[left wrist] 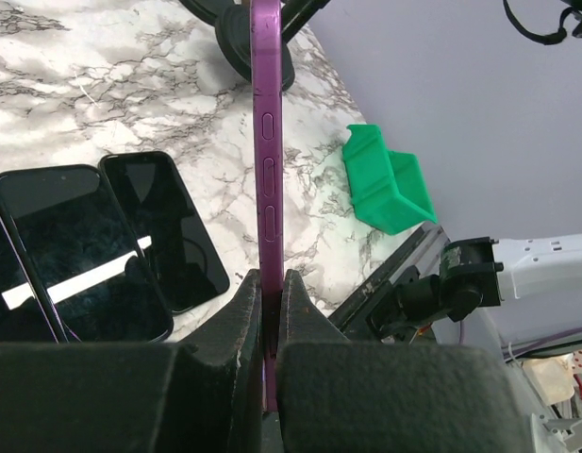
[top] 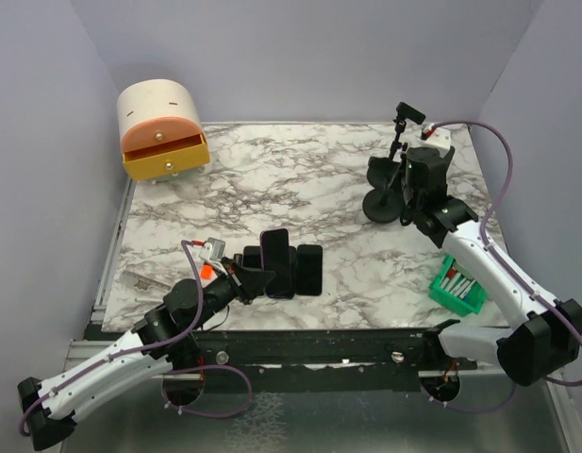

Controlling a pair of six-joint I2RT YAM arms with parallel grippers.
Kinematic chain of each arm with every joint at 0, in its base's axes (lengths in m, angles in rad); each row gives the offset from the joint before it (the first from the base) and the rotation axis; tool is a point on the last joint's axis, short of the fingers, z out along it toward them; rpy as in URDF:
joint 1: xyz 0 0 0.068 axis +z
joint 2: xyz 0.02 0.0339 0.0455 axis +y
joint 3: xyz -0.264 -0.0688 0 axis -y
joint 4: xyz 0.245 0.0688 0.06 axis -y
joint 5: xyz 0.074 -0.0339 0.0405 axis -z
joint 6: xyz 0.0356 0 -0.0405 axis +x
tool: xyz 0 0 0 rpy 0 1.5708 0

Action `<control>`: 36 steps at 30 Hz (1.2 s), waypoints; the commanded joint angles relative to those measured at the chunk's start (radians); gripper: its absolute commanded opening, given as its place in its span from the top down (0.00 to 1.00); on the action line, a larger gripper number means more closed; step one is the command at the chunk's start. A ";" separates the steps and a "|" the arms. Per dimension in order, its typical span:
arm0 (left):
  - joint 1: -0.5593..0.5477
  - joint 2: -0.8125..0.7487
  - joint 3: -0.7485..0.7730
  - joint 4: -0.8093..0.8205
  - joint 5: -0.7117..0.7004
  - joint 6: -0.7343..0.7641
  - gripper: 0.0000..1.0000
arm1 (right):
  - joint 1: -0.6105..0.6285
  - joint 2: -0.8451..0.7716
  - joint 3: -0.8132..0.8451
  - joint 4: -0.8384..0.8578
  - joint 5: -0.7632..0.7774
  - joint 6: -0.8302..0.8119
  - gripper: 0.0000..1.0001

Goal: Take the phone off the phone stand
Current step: Place the phone stand at the center of the board.

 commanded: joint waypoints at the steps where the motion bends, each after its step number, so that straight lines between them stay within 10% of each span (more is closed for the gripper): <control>1: -0.003 -0.028 -0.020 0.040 -0.026 -0.023 1.00 | -0.044 0.041 0.035 0.119 -0.091 0.056 1.00; 24: -0.003 -0.027 -0.041 0.041 -0.019 -0.056 1.00 | -0.108 0.163 0.000 0.160 -0.146 0.106 0.99; 29: -0.003 -0.003 -0.026 0.019 -0.027 -0.052 1.00 | -0.108 0.149 0.008 0.132 -0.198 0.111 0.35; 36: -0.003 0.091 0.020 0.007 -0.001 -0.034 1.00 | -0.108 0.062 0.036 0.034 -0.271 0.114 0.01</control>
